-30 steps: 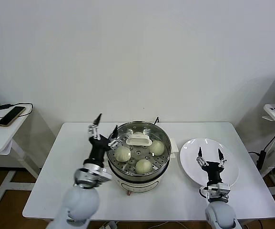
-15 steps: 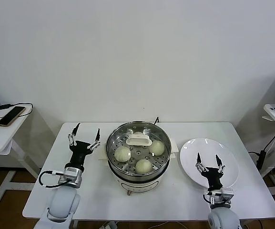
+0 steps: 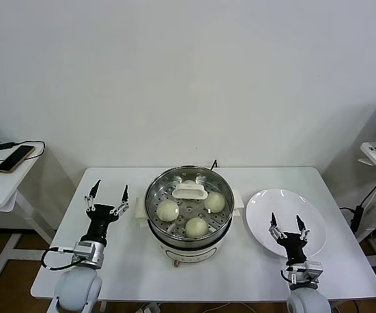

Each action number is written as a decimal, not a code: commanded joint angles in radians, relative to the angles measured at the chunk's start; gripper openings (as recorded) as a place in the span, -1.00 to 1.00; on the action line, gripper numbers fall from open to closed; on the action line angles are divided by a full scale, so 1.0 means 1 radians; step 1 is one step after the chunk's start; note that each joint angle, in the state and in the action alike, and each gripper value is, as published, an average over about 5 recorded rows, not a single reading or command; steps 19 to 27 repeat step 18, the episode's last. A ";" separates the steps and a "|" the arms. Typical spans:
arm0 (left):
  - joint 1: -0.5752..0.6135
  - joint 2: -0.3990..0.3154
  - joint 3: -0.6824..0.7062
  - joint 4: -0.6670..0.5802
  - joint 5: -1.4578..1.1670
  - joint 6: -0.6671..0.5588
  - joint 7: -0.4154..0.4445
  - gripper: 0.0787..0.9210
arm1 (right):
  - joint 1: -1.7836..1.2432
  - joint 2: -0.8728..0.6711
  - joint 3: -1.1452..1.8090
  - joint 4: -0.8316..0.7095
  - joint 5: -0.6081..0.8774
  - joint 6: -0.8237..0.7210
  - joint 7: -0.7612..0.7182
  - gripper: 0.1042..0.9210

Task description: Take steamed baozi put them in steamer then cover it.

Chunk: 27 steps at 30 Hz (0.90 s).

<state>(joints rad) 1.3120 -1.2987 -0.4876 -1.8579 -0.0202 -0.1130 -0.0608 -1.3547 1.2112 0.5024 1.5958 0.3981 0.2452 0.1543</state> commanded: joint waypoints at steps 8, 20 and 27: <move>0.024 -0.001 0.007 0.013 -0.023 -0.033 0.004 0.77 | 0.011 0.003 0.005 -0.004 -0.006 -0.017 -0.003 0.76; 0.025 0.001 0.009 0.018 -0.017 -0.040 0.005 0.77 | 0.008 0.000 0.007 -0.004 -0.006 -0.017 0.002 0.76; 0.025 0.001 0.009 0.018 -0.017 -0.040 0.005 0.77 | 0.008 0.000 0.007 -0.004 -0.006 -0.017 0.002 0.76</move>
